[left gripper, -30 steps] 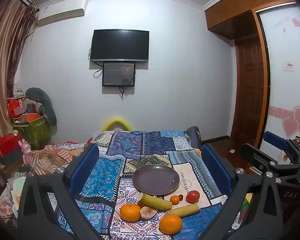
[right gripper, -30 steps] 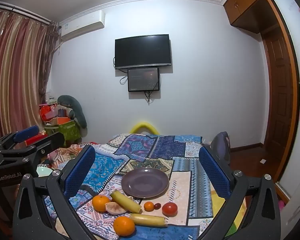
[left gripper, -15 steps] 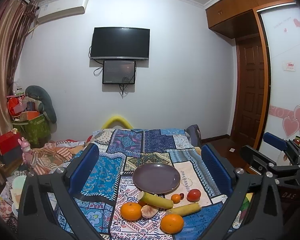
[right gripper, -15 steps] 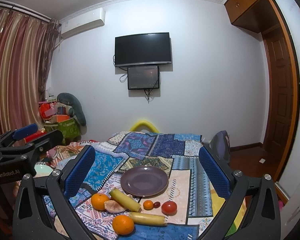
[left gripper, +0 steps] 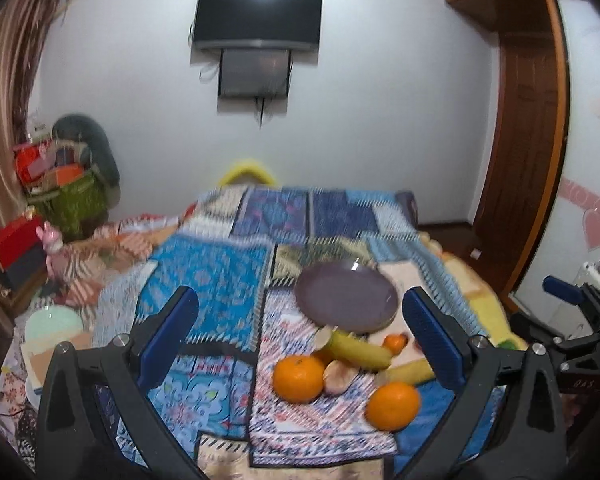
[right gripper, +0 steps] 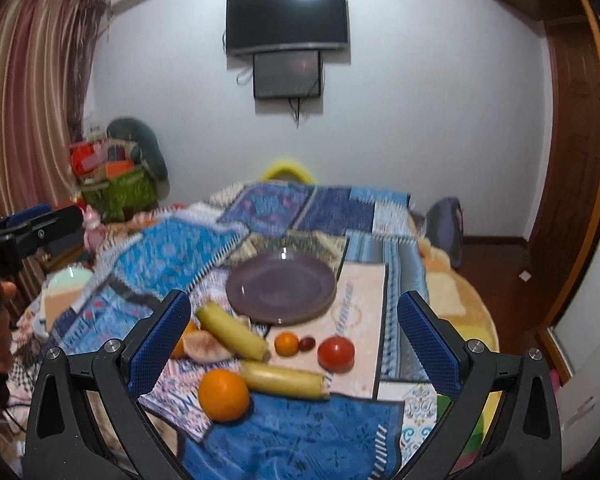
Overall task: Organize fruits
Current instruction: 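Reach both tools toward the oranges near the plate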
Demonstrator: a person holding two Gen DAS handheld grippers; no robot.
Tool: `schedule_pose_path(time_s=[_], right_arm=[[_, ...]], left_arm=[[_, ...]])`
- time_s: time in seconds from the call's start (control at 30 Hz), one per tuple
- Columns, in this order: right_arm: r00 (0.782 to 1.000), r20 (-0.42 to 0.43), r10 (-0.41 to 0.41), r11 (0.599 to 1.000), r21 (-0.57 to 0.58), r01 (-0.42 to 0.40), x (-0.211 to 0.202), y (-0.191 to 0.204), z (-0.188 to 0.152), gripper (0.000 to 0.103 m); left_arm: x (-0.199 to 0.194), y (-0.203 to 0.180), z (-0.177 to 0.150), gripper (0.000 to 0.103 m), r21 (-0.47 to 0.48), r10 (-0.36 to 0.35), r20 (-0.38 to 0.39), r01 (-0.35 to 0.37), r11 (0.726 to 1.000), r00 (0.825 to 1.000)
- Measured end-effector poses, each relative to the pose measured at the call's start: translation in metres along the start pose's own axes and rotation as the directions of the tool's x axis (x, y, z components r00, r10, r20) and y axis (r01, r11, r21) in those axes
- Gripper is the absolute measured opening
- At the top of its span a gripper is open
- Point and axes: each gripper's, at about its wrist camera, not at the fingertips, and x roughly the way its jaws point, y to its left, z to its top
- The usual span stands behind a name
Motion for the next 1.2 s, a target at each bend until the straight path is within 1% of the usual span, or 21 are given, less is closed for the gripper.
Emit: schedule_pose_path(time_s=[0.07,0.2,0.23,0.3,0.37,0.4,0.47,0.53,0.57,0.63,0.87,0.9,0.93,0.97,1.0,1.03,1.1,1.2], right_arm=[[0.999,-0.04,0.007,1.0,-0.007,-0.008,0.008,-0.001,-0.006,0.103],[0.989,-0.134,0.065,0.998,0.01,-0.065,0.025,-0.001,-0.015,0.102],[0.985,-0.152,0.076,0.997,0.015,-0.075,0.03,0.0,-0.018,0.1],[0.975,-0.197,0.098,0.995,0.023,-0.096,0.043,0.003,-0.024,0.095],[0.959,-0.256,0.126,0.992,0.039,-0.119,0.056,0.005,-0.031,0.085],[0.947,-0.285,0.151,0.988,0.057,-0.14,0.063,0.007,-0.036,0.083],[0.927,-0.331,0.18,0.983,0.086,-0.16,0.073,0.01,-0.044,0.082],[0.914,-0.359,0.19,0.981,0.093,-0.168,0.08,0.014,-0.051,0.082],[0.904,-0.378,0.199,0.98,0.095,-0.176,0.084,0.017,-0.056,0.082],[0.894,-0.399,0.205,0.979,0.092,-0.184,0.088,0.021,-0.06,0.082],[0.843,-0.478,0.247,0.969,0.109,-0.222,0.113,0.039,-0.073,0.081],[0.837,-0.487,0.25,0.968,0.109,-0.227,0.116,0.041,-0.074,0.079],[0.833,-0.492,0.255,0.967,0.109,-0.231,0.118,0.042,-0.076,0.071],[0.822,-0.505,0.262,0.964,0.11,-0.24,0.122,0.044,-0.078,0.063],[0.818,-0.512,0.262,0.964,0.11,-0.24,0.124,0.044,-0.079,0.06],[0.82,-0.512,0.257,0.966,0.106,-0.236,0.125,0.044,-0.079,0.056],[0.818,-0.509,0.267,0.963,0.116,-0.242,0.124,0.042,-0.077,0.056],[0.822,-0.494,0.282,0.96,0.142,-0.243,0.122,0.038,-0.074,0.056]], left_arm=[[0.013,0.013,-0.006,0.103,-0.007,0.013,-0.052,-0.013,1.0,0.999],[0.034,0.031,-0.018,0.094,-0.016,0.033,-0.128,-0.035,0.999,0.991],[0.039,0.034,-0.02,0.09,-0.016,0.037,-0.145,-0.039,0.999,0.989],[0.053,0.043,-0.028,0.087,-0.014,0.039,-0.197,-0.042,0.999,0.98],[0.061,0.05,-0.035,0.087,-0.016,0.035,-0.231,-0.04,0.999,0.972],[0.065,0.052,-0.038,0.085,-0.013,0.034,-0.245,-0.038,0.999,0.969],[0.071,0.055,-0.043,0.085,-0.004,0.032,-0.268,-0.034,0.999,0.963],[0.078,0.059,-0.05,0.085,0.003,0.018,-0.3,-0.018,1.0,0.954],[0.08,0.059,-0.052,0.085,0.003,0.013,-0.311,-0.012,1.0,0.95],[0.087,0.061,-0.059,0.085,-0.005,-0.001,-0.34,-0.001,1.0,0.94],[0.112,0.063,-0.078,0.085,-0.032,-0.042,-0.429,0.031,0.999,0.902],[0.116,0.062,-0.08,0.085,-0.033,-0.049,-0.443,0.038,0.999,0.895],[0.12,0.061,-0.083,0.085,-0.033,-0.056,-0.456,0.046,0.998,0.888],[0.122,0.061,-0.084,0.085,-0.033,-0.059,-0.464,0.05,0.998,0.884],[0.127,0.06,-0.085,0.085,-0.032,-0.065,-0.477,0.057,0.998,0.877],[0.129,0.059,-0.086,0.085,-0.033,-0.069,-0.482,0.061,0.998,0.874],[0.136,0.056,-0.087,0.085,-0.035,-0.083,-0.496,0.075,0.997,0.864],[0.147,0.049,-0.088,0.085,-0.032,-0.096,-0.512,0.093,0.995,0.853]])
